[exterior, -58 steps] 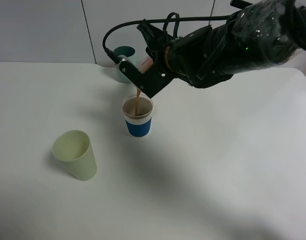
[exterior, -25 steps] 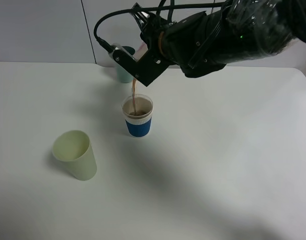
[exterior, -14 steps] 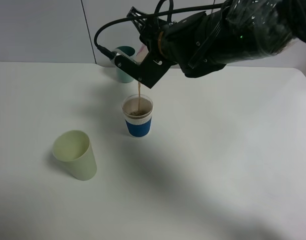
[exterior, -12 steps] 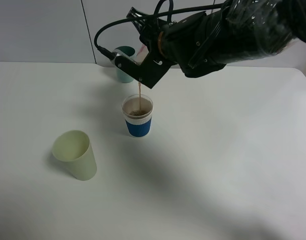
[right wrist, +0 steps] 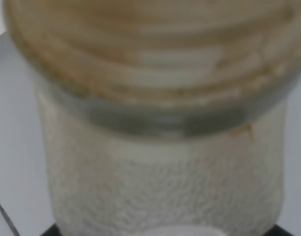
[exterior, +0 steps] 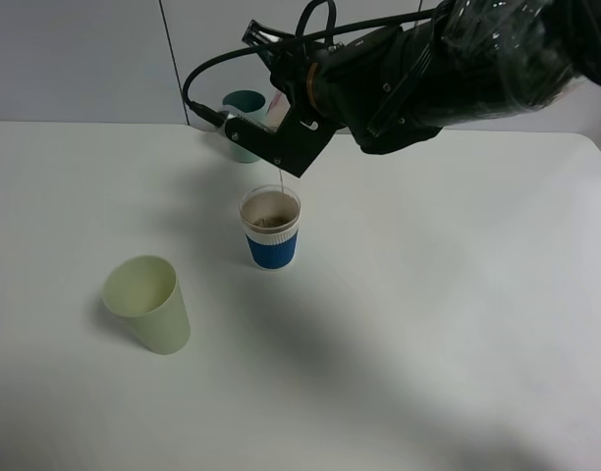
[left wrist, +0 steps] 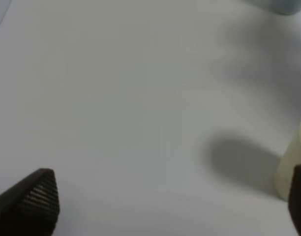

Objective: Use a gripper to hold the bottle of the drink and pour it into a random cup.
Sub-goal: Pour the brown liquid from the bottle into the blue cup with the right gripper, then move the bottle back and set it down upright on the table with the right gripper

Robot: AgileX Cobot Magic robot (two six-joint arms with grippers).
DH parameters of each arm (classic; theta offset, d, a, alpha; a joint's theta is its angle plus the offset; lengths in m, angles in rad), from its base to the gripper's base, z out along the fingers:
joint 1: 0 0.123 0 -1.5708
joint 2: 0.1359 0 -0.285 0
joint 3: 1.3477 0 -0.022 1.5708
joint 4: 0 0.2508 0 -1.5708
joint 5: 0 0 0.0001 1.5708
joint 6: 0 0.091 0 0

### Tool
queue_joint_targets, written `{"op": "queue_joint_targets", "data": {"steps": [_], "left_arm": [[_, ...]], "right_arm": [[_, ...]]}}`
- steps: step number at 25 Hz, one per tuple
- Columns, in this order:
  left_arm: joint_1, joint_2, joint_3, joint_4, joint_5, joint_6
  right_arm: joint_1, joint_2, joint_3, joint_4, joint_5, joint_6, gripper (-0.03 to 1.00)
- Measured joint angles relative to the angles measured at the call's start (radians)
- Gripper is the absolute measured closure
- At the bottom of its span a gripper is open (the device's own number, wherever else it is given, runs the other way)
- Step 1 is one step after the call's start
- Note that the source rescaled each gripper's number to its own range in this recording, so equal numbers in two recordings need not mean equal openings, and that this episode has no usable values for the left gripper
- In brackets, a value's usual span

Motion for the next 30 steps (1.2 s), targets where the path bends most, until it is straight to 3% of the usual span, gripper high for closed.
{"op": "queue_joint_targets", "data": {"steps": [7, 11, 16, 26, 30], "left_arm": [[0.0, 0.0, 0.0, 0.0, 0.0, 0.0], [0.0, 0.0, 0.0, 0.0, 0.0, 0.0], [0.0, 0.0, 0.0, 0.0, 0.0, 0.0], [0.0, 0.0, 0.0, 0.0, 0.0, 0.0], [0.0, 0.0, 0.0, 0.0, 0.0, 0.0]], "right_arm": [[0.0, 0.0, 0.0, 0.0, -0.018, 0.019, 0.97], [0.0, 0.0, 0.0, 0.001, -0.032, 0.139, 0.97], [0.0, 0.0, 0.0, 0.035, -0.048, 0.464, 0.97], [-0.065, -0.026, 0.0, 0.13, -0.065, 1.335, 0.97], [-0.121, -0.087, 0.0, 0.214, -0.162, 1.497, 0.97]]}}
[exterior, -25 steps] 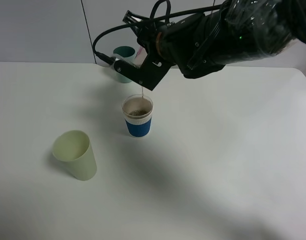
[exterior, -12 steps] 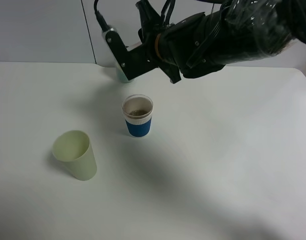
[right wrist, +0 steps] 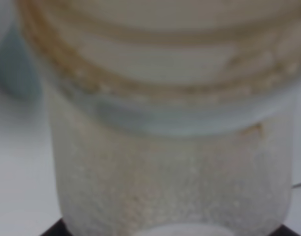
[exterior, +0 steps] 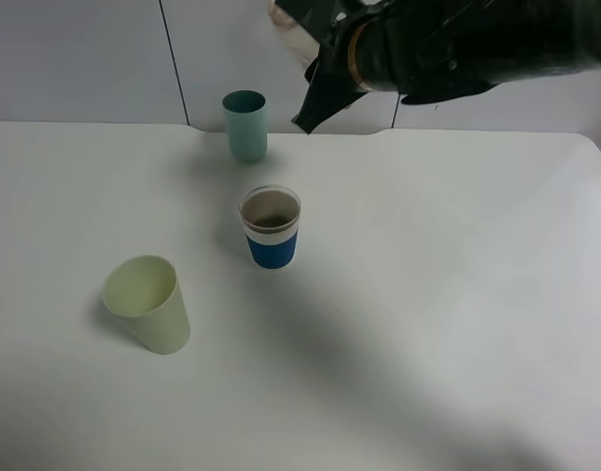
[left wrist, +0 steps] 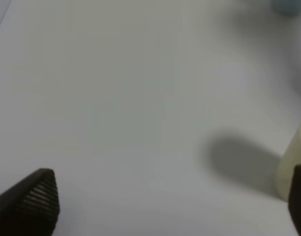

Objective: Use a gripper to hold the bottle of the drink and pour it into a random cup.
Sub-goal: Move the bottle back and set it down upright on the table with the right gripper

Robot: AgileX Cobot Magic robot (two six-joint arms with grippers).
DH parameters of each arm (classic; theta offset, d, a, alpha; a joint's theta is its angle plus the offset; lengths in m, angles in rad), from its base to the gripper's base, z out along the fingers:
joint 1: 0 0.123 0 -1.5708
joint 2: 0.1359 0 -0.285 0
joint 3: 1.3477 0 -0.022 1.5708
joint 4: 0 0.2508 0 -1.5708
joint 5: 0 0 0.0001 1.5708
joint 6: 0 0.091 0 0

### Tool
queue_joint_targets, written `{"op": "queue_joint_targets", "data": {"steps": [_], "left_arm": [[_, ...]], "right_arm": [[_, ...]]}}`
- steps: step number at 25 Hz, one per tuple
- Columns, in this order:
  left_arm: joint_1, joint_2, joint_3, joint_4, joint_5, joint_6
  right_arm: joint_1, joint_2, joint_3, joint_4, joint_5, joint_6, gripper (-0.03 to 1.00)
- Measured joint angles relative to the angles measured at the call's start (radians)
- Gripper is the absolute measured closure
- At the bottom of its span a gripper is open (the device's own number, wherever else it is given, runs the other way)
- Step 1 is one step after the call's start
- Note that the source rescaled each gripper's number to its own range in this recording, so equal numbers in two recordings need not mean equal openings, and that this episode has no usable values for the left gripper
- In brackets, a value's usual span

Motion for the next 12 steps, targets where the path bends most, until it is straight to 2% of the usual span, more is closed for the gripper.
{"op": "queue_joint_targets", "data": {"steps": [2, 5, 8, 12], "left_arm": [[0.0, 0.0, 0.0, 0.0, 0.0, 0.0], [0.0, 0.0, 0.0, 0.0, 0.0, 0.0], [0.0, 0.0, 0.0, 0.0, 0.0, 0.0], [0.0, 0.0, 0.0, 0.0, 0.0, 0.0]], "right_arm": [[-0.036, -0.027, 0.0, 0.072, -0.055, 0.005, 0.97], [-0.088, -0.057, 0.0, 0.228, -0.129, -0.065, 0.97], [-0.14, -0.072, 0.004, 0.415, -0.197, -0.214, 0.97], [-0.198, -0.09, 0.074, 0.71, -0.346, -0.518, 0.97]]}}
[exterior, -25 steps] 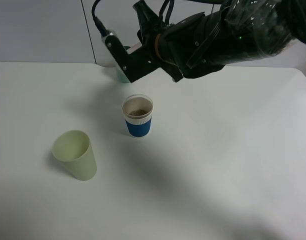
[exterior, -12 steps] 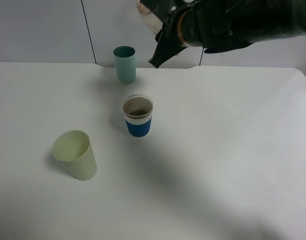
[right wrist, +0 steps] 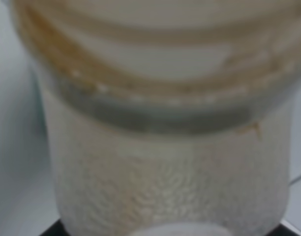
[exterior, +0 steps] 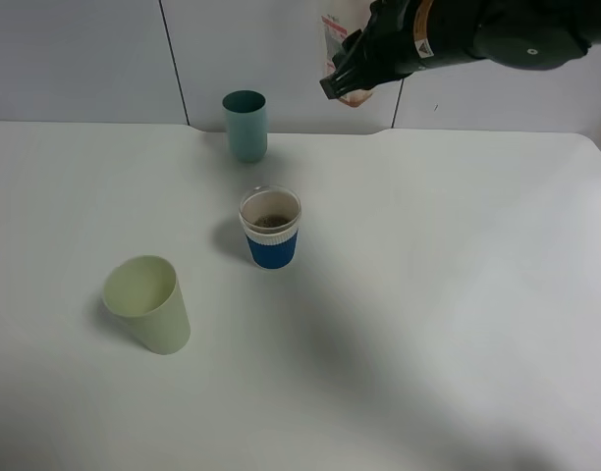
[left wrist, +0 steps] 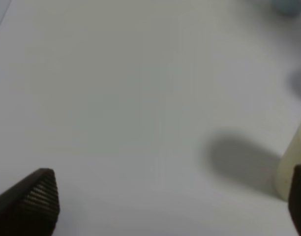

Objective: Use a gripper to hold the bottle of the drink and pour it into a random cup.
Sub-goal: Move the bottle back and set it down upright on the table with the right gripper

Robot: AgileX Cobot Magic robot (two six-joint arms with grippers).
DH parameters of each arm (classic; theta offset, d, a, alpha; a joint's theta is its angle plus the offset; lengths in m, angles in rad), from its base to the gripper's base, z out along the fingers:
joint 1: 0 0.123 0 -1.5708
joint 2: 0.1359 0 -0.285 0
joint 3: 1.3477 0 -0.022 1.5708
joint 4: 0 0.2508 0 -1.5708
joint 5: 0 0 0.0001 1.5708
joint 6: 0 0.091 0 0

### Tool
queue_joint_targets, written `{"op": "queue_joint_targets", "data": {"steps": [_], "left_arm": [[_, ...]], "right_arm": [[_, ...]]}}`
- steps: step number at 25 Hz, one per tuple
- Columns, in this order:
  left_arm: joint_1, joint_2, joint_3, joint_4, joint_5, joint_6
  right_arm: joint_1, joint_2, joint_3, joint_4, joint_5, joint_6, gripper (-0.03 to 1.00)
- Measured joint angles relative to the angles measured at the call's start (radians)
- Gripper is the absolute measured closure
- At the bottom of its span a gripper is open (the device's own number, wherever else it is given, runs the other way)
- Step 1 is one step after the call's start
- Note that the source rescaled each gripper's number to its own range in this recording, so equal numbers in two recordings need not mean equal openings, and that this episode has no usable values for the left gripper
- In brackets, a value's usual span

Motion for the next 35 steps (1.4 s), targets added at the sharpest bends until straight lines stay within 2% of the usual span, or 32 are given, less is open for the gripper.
{"op": "queue_joint_targets", "data": {"steps": [2, 4, 7, 10, 15, 21, 28, 35], "left_arm": [[0.0, 0.0, 0.0, 0.0, 0.0, 0.0], [0.0, 0.0, 0.0, 0.0, 0.0, 0.0], [0.0, 0.0, 0.0, 0.0, 0.0, 0.0], [0.0, 0.0, 0.0, 0.0, 0.0, 0.0], [0.0, 0.0, 0.0, 0.0, 0.0, 0.0], [0.0, 0.0, 0.0, 0.0, 0.0, 0.0], [0.0, 0.0, 0.0, 0.0, 0.0, 0.0], [0.0, 0.0, 0.0, 0.0, 0.0, 0.0]], "right_arm": [[-0.024, -0.006, 0.061, 0.145, -0.09, -0.153, 0.97], [-0.055, -0.011, 0.134, 0.277, -0.175, -0.253, 0.97], [-0.107, -0.016, 0.24, 0.396, -0.293, -0.309, 0.97], [-0.159, -0.018, 0.335, 0.445, -0.404, -0.313, 0.97], [-0.22, -0.019, 0.465, 0.456, -0.562, -0.311, 0.97], [-0.251, -0.009, 0.5, 0.469, -0.606, -0.322, 0.97], [-0.257, 0.114, 0.5, 0.588, -0.64, -0.322, 0.97], [-0.257, 0.22, 0.5, 0.656, -0.696, -0.322, 0.97]]}}
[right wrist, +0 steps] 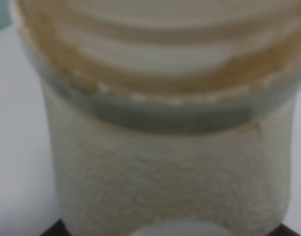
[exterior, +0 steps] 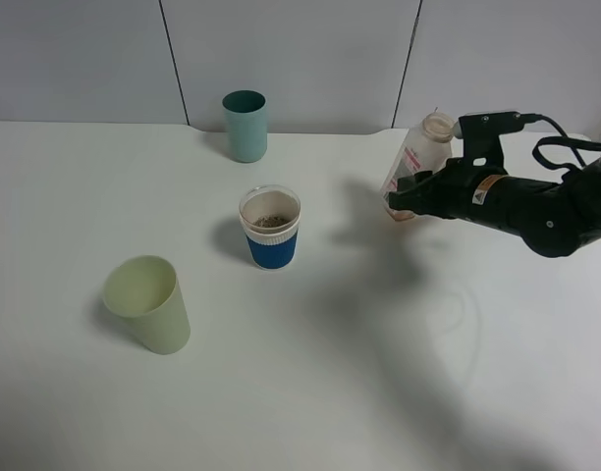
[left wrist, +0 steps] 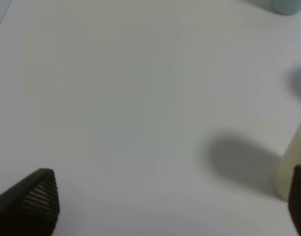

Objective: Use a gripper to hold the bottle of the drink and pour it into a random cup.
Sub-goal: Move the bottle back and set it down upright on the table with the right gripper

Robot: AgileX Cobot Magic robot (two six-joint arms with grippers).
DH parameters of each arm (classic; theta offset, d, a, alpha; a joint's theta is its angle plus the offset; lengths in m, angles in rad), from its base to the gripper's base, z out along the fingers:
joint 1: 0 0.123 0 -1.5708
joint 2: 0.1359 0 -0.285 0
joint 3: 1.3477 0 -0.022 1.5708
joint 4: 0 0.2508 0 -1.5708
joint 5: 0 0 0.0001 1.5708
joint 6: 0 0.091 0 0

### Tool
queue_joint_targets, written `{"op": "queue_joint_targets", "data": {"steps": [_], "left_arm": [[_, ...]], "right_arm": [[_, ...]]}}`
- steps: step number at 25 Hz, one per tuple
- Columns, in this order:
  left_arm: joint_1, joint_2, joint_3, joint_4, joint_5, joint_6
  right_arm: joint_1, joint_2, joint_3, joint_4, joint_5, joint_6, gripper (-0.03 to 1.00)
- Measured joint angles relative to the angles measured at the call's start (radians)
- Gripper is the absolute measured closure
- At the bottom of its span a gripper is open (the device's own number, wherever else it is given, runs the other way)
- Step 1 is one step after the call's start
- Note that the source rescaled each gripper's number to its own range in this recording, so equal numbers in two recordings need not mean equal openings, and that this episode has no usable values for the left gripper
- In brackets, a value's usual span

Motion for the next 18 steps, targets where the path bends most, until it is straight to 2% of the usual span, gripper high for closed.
{"op": "queue_joint_targets", "data": {"steps": [12, 18], "left_arm": [[0.0, 0.0, 0.0, -0.003, 0.0, 0.0], [0.0, 0.0, 0.0, -0.003, 0.0, 0.0]], "right_arm": [[-0.001, 0.02, 0.0, 0.024, 0.023, 0.0, 0.97], [-0.001, 0.018, 0.0, 0.024, 0.039, -0.038, 0.97]]}}
